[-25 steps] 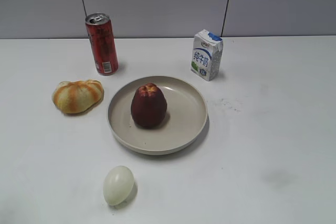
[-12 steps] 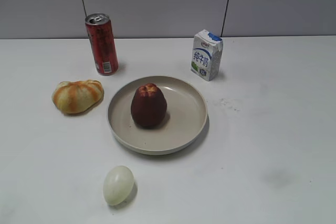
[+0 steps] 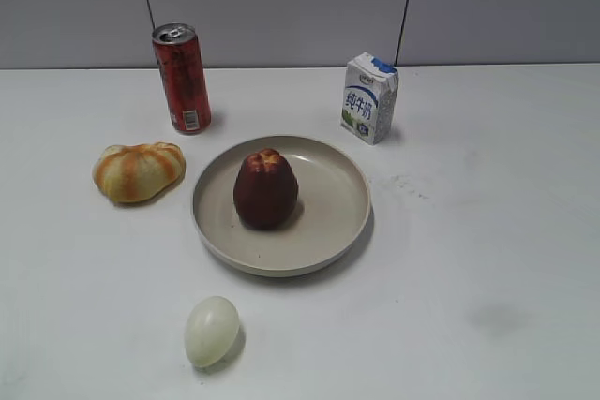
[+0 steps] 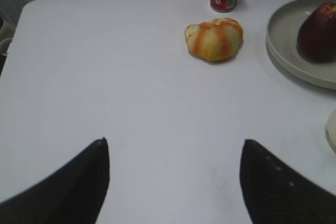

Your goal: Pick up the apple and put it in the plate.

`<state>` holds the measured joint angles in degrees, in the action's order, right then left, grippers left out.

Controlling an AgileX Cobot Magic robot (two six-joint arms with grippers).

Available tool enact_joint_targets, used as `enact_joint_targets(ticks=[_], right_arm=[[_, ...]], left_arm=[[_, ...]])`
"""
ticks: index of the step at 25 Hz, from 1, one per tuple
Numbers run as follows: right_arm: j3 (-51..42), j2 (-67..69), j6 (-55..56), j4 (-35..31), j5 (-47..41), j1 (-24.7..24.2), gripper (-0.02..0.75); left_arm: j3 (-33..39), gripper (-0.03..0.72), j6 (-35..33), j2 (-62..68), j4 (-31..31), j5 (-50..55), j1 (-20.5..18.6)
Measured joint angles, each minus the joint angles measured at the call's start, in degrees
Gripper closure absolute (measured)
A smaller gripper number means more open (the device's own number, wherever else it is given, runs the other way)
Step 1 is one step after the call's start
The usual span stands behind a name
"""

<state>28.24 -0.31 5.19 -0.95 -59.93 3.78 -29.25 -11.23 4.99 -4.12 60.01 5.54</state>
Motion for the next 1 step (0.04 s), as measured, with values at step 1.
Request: enact_joint_targets(ticks=[1], right_arm=[[0.00, 0.00, 0.00, 0.00, 0.00, 0.00, 0.179]], left_arm=[[0.04, 0.099, 0.00, -1.14, 0.00, -0.04, -0.87]])
